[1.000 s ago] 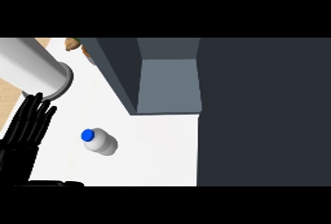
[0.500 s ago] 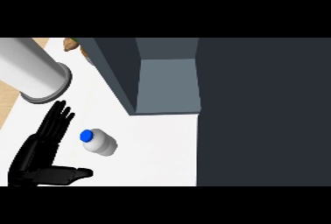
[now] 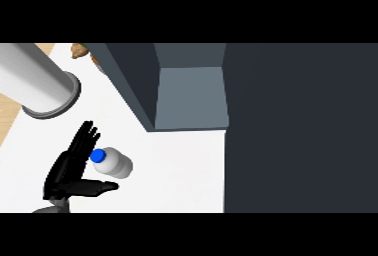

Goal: Pick up the bottled water, place it into the cabinet and close the cabinet

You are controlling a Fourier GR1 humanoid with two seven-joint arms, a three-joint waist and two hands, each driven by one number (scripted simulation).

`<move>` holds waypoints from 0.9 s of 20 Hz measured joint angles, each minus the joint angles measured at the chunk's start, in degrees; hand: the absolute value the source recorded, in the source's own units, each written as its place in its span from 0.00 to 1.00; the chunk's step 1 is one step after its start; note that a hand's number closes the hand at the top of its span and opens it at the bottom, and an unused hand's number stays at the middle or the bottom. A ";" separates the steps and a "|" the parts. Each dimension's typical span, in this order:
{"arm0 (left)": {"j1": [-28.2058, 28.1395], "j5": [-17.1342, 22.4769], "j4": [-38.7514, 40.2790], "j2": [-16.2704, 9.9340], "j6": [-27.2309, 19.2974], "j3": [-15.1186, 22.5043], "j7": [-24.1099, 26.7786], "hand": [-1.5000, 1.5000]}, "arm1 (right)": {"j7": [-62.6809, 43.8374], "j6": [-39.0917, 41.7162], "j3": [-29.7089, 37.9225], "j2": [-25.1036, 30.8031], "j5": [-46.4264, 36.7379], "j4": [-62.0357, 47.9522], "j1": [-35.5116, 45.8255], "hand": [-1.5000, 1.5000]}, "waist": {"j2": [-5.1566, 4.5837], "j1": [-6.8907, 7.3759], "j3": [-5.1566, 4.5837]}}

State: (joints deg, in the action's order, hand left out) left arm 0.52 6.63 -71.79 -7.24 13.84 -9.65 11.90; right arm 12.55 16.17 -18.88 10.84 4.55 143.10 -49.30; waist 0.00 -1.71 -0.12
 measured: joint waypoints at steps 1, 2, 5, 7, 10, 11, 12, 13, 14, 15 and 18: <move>0.42 -0.07 1.80 -0.08 0.72 -0.01 1.31 0.00 | 0.91 0.26 -0.12 0.25 -0.14 0.03 -1.02 0.00 | 0.03 0.02 0.01; 1.57 -0.53 4.70 -0.07 1.00 -0.11 3.10 0.00 | 1.64 0.59 -0.31 0.57 -0.24 0.07 -1.59 0.00 | 0.02 -0.13 0.00; 4.67 -1.55 12.56 -0.24 2.35 -0.34 8.15 0.00 | 2.63 0.42 -0.76 0.74 -0.66 -0.02 -2.31 0.00 | -0.02 -0.02 0.00; 6.52 -2.42 17.63 -0.29 2.96 -0.44 11.59 0.00 | 3.02 0.24 -1.59 0.93 -0.99 -0.01 -3.17 0.00 | -0.05 -0.05 -0.02; 8.18 -3.89 23.90 -0.17 3.71 -0.23 16.65 0.00 | 3.63 -0.05 -1.87 1.37 -1.11 0.22 -4.22 0.00 | -0.09 -0.07 -0.03; 8.73 -4.28 26.18 -0.18 3.93 -0.33 18.44 0.00 | 4.07 -0.12 -2.02 1.51 -1.20 0.23 -4.64 0.00 | -0.10 -0.15 -0.05; 9.23 -4.39 27.92 -0.33 4.53 -0.44 19.81 1.00 | 4.37 -0.38 -2.67 1.51 -1.38 0.24 -5.14 0.00 | -0.09 -0.16 -0.06; 10.02 -4.41 30.11 -0.45 5.48 -0.58 21.29 1.00 | 4.52 -0.39 -2.34 1.77 -1.45 0.17 -5.02 0.00 | -0.12 -0.11 -0.06; 10.73 -4.22 31.62 -0.51 6.17 -0.89 22.56 1.00 | 4.73 -0.40 -2.54 2.06 -1.53 0.19 -5.49 0.00 | -0.11 -0.10 -0.06; 11.33 -4.24 33.01 -0.61 6.44 -1.12 23.72 1.00 | 5.02 -0.35 -2.24 2.45 -1.56 0.24 -5.84 0.00 | -0.10 -0.05 -0.05; 13.89 -5.79 38.50 -0.85 5.43 -1.39 28.49 1.00 | 6.63 -0.16 -1.88 2.97 -1.72 0.11 -6.14 0.00 | -0.17 -0.27 -0.04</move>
State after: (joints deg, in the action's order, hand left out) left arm 14.41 0.84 -33.29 -8.10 19.27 -11.04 40.39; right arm 19.18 16.01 -20.75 13.81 2.83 143.20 -55.44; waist -0.16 -1.98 -0.17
